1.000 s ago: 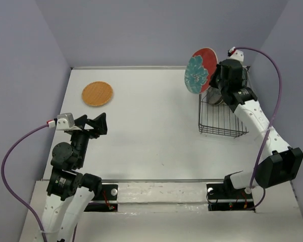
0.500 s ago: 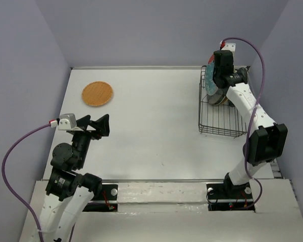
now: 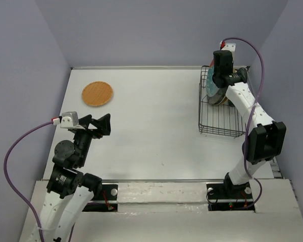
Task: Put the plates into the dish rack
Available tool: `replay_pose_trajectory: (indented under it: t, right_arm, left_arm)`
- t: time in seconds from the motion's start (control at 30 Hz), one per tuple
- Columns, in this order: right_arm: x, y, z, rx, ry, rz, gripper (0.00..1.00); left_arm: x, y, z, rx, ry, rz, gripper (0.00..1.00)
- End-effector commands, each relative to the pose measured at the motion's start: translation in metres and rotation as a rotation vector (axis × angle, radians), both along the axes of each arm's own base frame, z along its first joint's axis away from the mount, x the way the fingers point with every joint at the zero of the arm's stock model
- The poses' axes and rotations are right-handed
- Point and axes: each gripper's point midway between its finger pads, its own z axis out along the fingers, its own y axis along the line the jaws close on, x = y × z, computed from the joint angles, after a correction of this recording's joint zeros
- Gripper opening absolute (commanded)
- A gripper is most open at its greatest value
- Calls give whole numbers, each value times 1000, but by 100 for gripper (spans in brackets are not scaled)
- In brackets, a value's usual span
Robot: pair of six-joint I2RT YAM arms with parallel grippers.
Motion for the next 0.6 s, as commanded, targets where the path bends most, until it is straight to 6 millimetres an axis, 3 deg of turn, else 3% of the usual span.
replay_pose_trajectory:
  t: [0.0, 0.2, 0.57]
  right_arm:
    - [-14, -37, 111, -29, -304, -152, 7]
    - [-16, -36, 110, -45, -290, -130, 7]
    - [6, -19, 39, 34, -195, -100, 7]
  left_arm:
    - [5, -3, 6, 3, -23, -7, 99]
    - [7, -3, 4, 5, -14, -4, 99]
    - [9, -3, 2, 6, -7, -6, 99]
